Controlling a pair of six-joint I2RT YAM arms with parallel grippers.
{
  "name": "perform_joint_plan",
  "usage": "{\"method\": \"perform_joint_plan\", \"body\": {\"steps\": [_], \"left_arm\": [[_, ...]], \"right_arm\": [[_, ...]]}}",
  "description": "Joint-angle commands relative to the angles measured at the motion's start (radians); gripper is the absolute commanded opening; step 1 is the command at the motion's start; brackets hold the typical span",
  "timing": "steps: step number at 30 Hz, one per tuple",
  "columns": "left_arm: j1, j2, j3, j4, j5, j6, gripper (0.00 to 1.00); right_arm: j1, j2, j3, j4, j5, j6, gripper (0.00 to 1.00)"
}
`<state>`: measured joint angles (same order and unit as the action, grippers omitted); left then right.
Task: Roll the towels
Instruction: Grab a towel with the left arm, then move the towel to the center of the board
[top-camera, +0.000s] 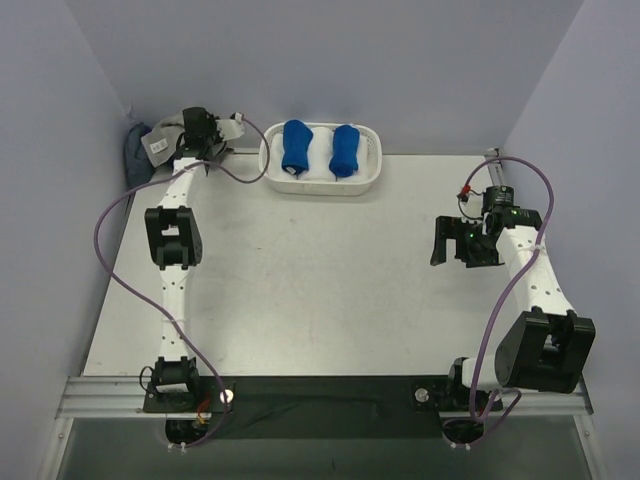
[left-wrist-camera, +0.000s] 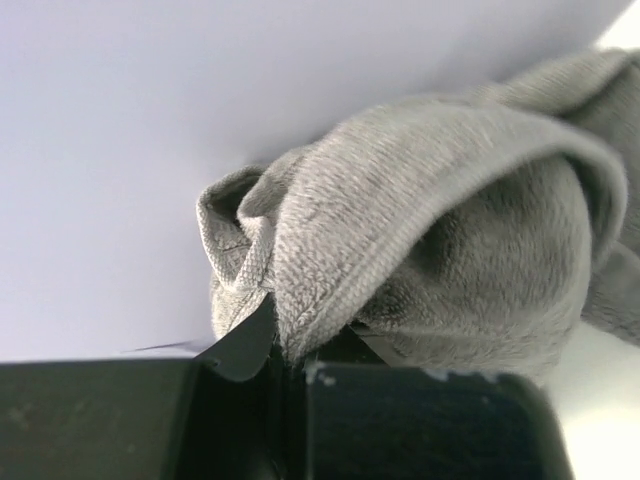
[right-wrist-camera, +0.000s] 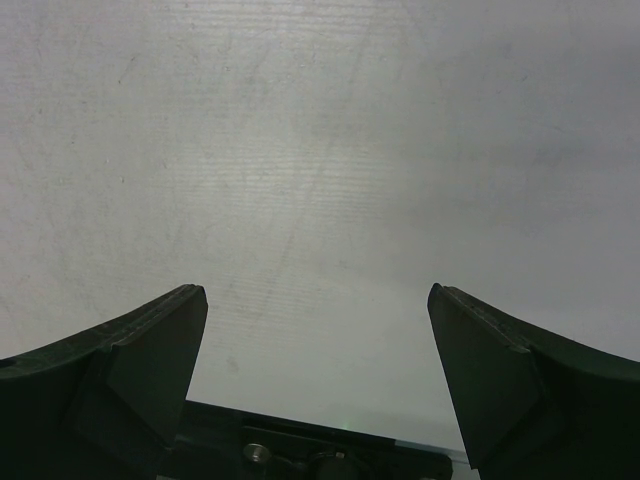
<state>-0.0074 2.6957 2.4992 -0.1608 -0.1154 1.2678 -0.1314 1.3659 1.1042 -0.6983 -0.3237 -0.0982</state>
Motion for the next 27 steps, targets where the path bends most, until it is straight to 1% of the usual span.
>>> {"method": "perform_joint_plan", "body": {"steps": [1,3,9,11,14,15,17,18,21,22,25,26,27], "left_arm": [[0.003,-0.198,0.075,0.11,0.049,-0.134,0.0],[0.003,-0.253,0.107,0.112,0.056,-0.162,0.0],[0.001,-0.407,0.101,0.145,0.042,-0.274,0.0],[0.003,-0.441,0.108,0.107,0.049,-0.28,0.0],[-0.023,-0.539,0.083,0.057,0.052,-0.294,0.0],[-0.029,-0.594,0.07,0.049,0.053,-0.301,0.0],[-0.058,-0.649,0.047,-0.011,0.056,-0.32,0.0],[-0.071,-0.709,0.035,-0.025,0.056,-0.326,0.0],[-0.127,-0.815,-0.01,-0.052,0.045,-0.334,0.0],[-0.144,-0.836,-0.007,-0.1,0.043,-0.343,0.0],[-0.226,-0.924,-0.025,-0.161,0.033,-0.349,0.0],[-0.279,-0.947,-0.045,-0.169,0.008,-0.35,0.0],[-0.305,-0.988,-0.052,-0.183,-0.007,-0.352,0.0]], "right_arm": [[-0.007,0.002,0.025,-0.036,-0.04,-0.005,1.0],[-0.007,-0.005,0.026,-0.036,-0.052,-0.003,1.0],[-0.007,-0.039,0.029,-0.036,-0.084,0.0,1.0],[-0.007,-0.053,0.028,-0.036,-0.092,0.0,1.0],[-0.007,-0.054,0.034,-0.036,-0.113,0.0,1.0],[-0.007,-0.054,0.037,-0.036,-0.118,0.0,1.0],[-0.005,-0.048,0.051,-0.036,-0.136,0.002,1.0],[-0.005,-0.047,0.057,-0.036,-0.153,0.002,1.0],[-0.005,-0.036,0.082,-0.036,-0.193,0.006,1.0],[-0.004,-0.033,0.086,-0.036,-0.207,0.006,1.0],[-0.001,-0.042,0.098,-0.036,-0.259,0.002,1.0],[0.001,-0.045,0.101,-0.035,-0.27,-0.001,1.0],[0.003,-0.05,0.105,-0.033,-0.29,-0.006,1.0]]}}
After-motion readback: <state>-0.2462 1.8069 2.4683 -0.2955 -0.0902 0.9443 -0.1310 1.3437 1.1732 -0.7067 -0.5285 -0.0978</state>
